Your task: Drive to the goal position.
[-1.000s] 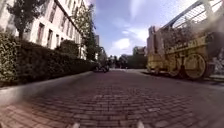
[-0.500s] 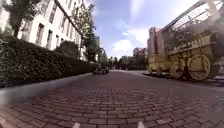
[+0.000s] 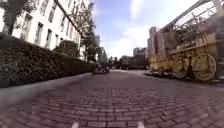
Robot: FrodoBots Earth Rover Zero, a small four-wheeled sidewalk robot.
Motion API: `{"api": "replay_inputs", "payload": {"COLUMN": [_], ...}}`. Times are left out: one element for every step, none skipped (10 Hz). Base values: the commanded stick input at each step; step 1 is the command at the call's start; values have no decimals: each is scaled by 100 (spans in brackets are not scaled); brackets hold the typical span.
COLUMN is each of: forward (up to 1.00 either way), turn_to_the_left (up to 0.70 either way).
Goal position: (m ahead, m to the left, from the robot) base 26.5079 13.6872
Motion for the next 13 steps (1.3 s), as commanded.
{"api": "replay_inputs", "payload": {"forward": [70, 70, 70, 70, 70, 70, 70, 70, 70, 70, 70, 70, 70], "turn_to_the_left": [0, 0, 0, 0, 0, 0, 0, 0, 0, 0, 0, 0, 0]}}
